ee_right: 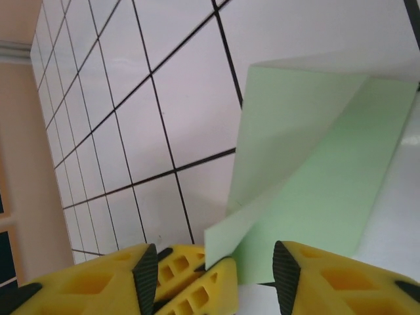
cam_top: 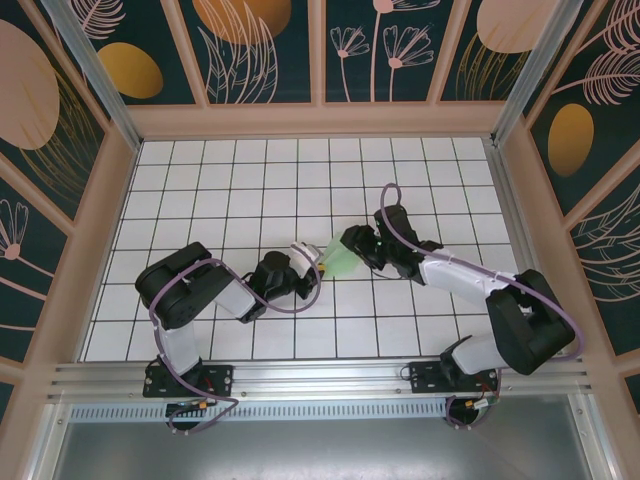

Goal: Fold a paper plane with a square sheet of paper (pick it up from the middle)
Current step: Fourth fold the wing at the center of the table.

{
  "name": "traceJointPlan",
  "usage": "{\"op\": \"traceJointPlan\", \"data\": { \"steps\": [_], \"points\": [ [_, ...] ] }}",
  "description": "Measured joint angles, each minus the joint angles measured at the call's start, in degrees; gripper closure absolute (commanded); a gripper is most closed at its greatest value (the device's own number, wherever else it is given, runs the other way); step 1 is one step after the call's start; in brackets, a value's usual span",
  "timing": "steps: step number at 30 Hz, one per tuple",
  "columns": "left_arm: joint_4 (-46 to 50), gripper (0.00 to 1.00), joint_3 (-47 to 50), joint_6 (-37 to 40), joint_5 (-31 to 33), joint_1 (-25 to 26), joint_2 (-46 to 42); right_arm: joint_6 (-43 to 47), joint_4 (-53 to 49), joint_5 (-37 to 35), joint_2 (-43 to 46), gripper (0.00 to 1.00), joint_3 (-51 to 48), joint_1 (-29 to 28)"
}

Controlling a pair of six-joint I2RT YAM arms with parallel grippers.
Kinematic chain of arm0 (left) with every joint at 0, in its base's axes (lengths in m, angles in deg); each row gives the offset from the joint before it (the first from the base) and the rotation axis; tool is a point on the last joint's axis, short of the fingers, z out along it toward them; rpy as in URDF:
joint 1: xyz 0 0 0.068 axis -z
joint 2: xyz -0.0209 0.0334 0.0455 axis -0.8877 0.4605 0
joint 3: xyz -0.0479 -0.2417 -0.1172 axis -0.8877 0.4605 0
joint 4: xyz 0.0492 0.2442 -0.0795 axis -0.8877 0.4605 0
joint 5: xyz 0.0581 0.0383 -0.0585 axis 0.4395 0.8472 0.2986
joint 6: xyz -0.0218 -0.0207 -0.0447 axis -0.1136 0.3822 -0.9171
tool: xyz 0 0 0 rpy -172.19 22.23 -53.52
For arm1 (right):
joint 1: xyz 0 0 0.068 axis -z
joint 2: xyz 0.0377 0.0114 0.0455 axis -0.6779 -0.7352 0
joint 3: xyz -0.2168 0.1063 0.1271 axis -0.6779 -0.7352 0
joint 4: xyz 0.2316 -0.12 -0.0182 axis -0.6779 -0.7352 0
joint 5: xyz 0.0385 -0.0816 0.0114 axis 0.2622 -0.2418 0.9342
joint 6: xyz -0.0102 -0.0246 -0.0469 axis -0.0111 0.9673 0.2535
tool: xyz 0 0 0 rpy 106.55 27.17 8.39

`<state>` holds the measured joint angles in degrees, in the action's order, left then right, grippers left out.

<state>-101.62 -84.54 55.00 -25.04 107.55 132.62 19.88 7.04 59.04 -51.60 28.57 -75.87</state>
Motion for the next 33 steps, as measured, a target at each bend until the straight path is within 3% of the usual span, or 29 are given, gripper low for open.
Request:
{"op": "traceJointPlan", "data": {
  "steps": [7,21,33],
  "points": [
    [-0.96,0.85,0.7,-7.39,-0.04,0.0,0.72,0.79,3.61,2.03,-2.23,0.64,-1.73,0.0],
    [-1.49,0.85,0.11,-20.92,-3.04,0.0,1.2,1.22,7.63,3.85,-7.34,0.56,-1.73,0.33],
    [3.32,0.85,-2.16,-30.03,-4.74,-0.07,1.25,4.68,9.79,4.94,-8.48,0.58,-2.8,0.98]
  ]
}}
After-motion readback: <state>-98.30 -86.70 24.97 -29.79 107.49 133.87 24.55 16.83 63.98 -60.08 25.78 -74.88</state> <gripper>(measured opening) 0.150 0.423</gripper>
